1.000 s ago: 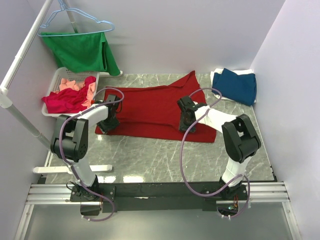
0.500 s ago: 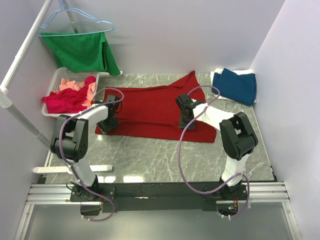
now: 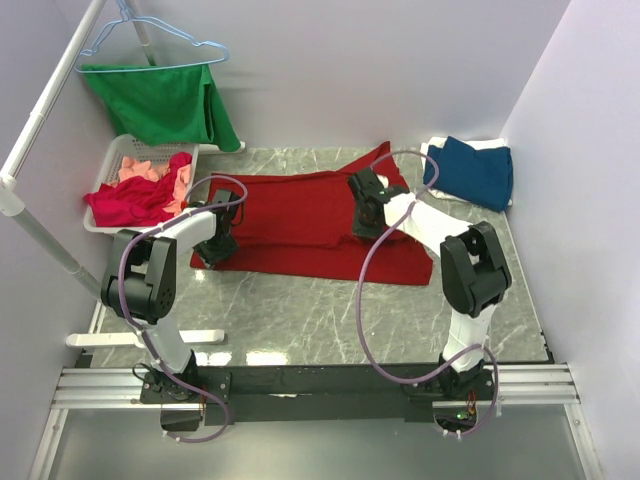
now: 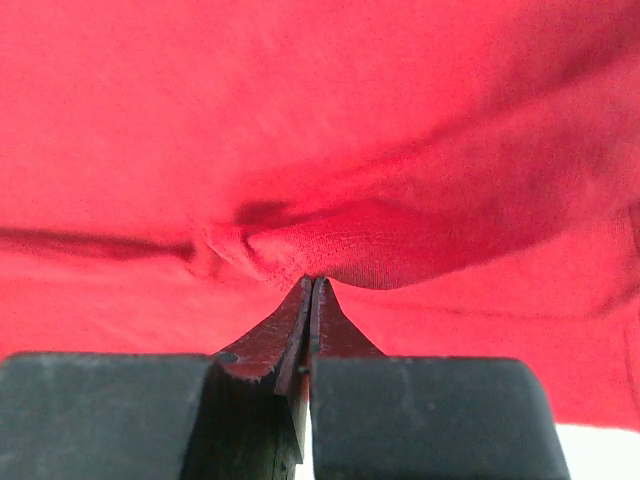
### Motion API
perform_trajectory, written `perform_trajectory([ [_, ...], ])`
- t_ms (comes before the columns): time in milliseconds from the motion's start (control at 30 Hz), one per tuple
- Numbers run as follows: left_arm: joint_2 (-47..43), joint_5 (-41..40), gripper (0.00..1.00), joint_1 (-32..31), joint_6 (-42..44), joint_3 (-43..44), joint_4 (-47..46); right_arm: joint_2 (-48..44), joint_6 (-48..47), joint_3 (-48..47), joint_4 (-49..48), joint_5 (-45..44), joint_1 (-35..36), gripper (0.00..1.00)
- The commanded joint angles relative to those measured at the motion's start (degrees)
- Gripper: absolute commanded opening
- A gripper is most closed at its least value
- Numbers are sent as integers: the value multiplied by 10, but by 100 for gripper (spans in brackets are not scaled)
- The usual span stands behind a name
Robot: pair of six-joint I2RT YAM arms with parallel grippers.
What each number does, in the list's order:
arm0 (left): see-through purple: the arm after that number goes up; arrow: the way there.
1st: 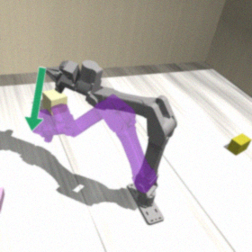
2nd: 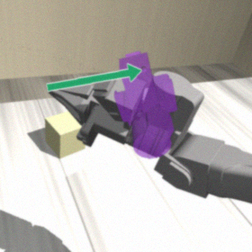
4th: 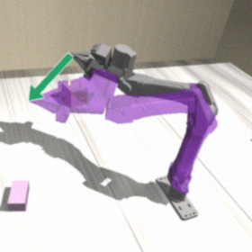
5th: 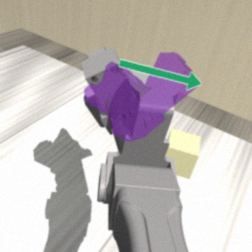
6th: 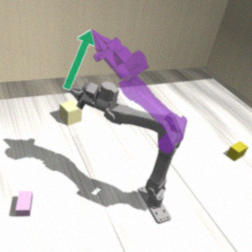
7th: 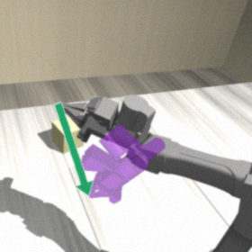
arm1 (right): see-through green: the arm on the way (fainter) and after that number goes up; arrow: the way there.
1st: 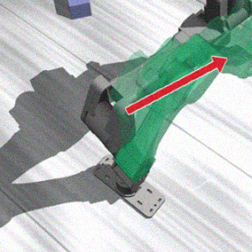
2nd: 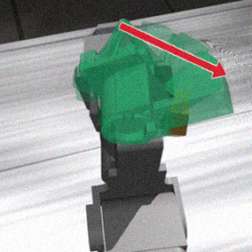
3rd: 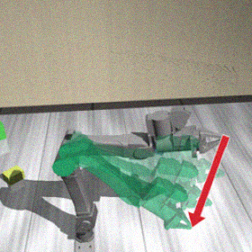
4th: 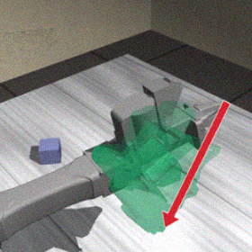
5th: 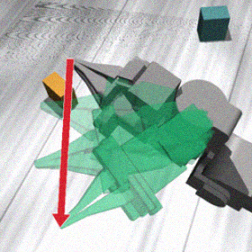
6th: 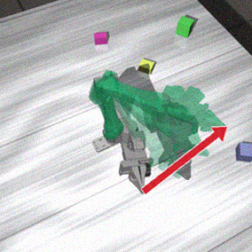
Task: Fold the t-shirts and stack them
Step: Fold the tshirt
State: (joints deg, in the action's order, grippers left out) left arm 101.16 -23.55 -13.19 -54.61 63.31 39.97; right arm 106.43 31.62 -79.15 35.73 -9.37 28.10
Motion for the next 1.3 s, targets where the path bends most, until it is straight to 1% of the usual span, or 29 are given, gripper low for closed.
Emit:
perform_trajectory([
  [0, -15, -10, 55, 3, -4, 2, 21, 41, -15, -76, -15, -14, -3, 0],
  [167, -18, -9, 55, 3, -3, 2, 25, 104, -11, -126, -21, -18, -8, 0],
  [200, -19, -9, 55, 3, -2, 3, 25, 112, -11, -140, -30, -16, -9, 4],
  [300, -21, -10, 55, 3, 1, 6, 27, 130, -11, -165, -53, -16, -16, 12],
  [367, -22, -11, 55, 3, 4, 9, 29, 134, -10, -178, -63, -33, -23, 14],
  [600, -33, -11, 55, 3, 11, 11, 27, 120, -28, -230, -96, -29, -45, 27],
  [700, -33, -11, 55, 3, 14, 13, 27, 125, -27, -266, -73, -32, -52, 28],
  [767, -34, -12, 55, 3, 15, 15, 28, 124, -27, -279, -24, -49, -52, 29],
  [833, -38, -18, 55, 3, 19, 16, 26, 101, -26, -262, 6, -67, -54, 29],
  [900, -40, -28, 55, 3, 25, 18, 22, 73, -19, -194, 23, -70, -59, 33],
  [933, -39, -33, 55, 4, 24, 21, 22, 36, -15, -165, 24, -65, -61, 36],
  [967, -36, -34, 56, 4, 25, 21, 20, 15, -5, -104, 18, -62, -64, 39],
  [1000, -33, -34, 55, 7, 28, 22, 18, -22, 3, -75, 15, -59, -69, 42],
  [1033, -32, -30, 55, 9, 30, 21, 9, -38, 9, -47, 11, -37, -74, 46],
  [1067, -26, -28, 55, 14, 31, 21, 6, -52, 13, -2, 0, -25, -76, 47],
  [1100, -23, -26, 55, 18, 34, 23, 3, -72, 15, 16, -3, -22, -76, 47],
  [1200, -15, -19, 55, 33, 44, 28, -9, -84, 19, 68, 1, -21, -76, 49],
  [1267, -9, 2, 55, 48, 52, 27, -24, -84, 21, 94, 0, -17, -78, 49],
])
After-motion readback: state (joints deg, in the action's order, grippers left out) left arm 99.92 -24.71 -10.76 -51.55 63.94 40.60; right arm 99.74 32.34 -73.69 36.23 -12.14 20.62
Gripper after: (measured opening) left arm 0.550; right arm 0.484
